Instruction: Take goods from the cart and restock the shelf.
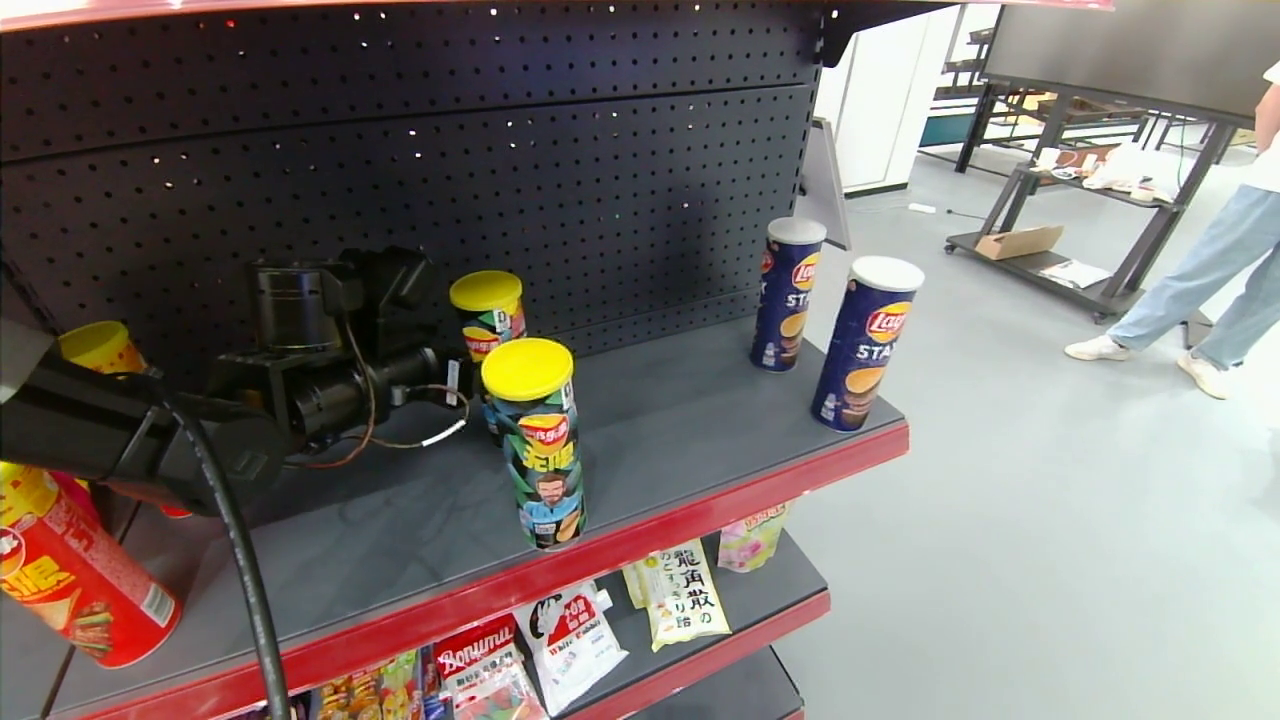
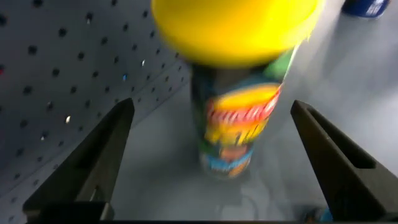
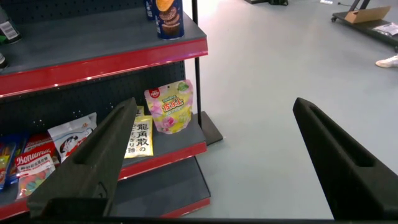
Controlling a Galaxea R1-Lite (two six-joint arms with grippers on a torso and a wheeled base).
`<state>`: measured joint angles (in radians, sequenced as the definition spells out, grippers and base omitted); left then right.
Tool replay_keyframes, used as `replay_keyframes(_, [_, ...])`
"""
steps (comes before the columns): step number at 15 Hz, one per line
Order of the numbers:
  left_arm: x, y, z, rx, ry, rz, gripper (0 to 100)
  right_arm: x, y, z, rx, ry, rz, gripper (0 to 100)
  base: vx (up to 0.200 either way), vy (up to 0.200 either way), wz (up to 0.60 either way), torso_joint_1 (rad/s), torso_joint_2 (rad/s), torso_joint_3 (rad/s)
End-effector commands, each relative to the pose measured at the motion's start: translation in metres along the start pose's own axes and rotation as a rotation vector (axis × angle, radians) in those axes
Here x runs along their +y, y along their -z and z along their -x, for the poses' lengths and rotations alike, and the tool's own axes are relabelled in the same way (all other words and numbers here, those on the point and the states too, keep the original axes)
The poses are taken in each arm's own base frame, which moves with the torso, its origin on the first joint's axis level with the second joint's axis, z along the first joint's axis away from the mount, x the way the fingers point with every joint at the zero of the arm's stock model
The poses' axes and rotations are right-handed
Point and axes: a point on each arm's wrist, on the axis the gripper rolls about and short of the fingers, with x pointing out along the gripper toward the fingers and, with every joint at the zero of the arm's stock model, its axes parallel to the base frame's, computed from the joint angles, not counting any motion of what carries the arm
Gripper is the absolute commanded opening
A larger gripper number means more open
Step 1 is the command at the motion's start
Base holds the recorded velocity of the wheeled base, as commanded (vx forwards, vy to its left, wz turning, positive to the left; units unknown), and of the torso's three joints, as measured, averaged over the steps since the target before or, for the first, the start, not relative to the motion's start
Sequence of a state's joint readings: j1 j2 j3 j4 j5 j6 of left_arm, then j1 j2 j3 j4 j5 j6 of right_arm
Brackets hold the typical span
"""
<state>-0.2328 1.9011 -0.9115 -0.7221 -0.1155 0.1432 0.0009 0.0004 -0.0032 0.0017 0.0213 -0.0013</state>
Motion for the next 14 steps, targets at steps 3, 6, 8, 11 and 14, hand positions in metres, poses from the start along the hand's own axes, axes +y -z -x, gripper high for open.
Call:
replay_keyframes(3, [0.006,0.003,0.037,0.015,-0.062,0.007,100,0.0,0.0,0.0,0.0,-0.001,0.0,100,0.0,0.0,0.0,0.0,0.0,0.0])
replay_keyframes(6, [0.003,0.004,0.105,0.005,-0.097,0.002,100,0.0,0.0,0.0,0.0,-0.001,0.0,100,0.0,0.0,0.0,0.0,0.0,0.0])
replay_keyframes(8, [-0.008,0.013,0.163,0.013,-0.095,-0.009,100,0.0,0.0,0.0,0.0,-0.001,0.0,100,0.0,0.0,0.0,0.0,0.0,0.0])
replay_keyframes(11, [-0.036,0.032,0.293,-0.056,-0.032,-0.021,100,0.0,0.0,0.0,0.001,-0.001,0.0,100,0.0,0.0,0.0,0.0,0.0,0.0])
replay_keyframes(14, [-0.05,0.058,0.353,-0.175,-0.091,0.035,100,0.0,0.0,0.0,0.0,-0.001,0.0,100,0.0,0.0,0.0,0.0,0.0,0.0])
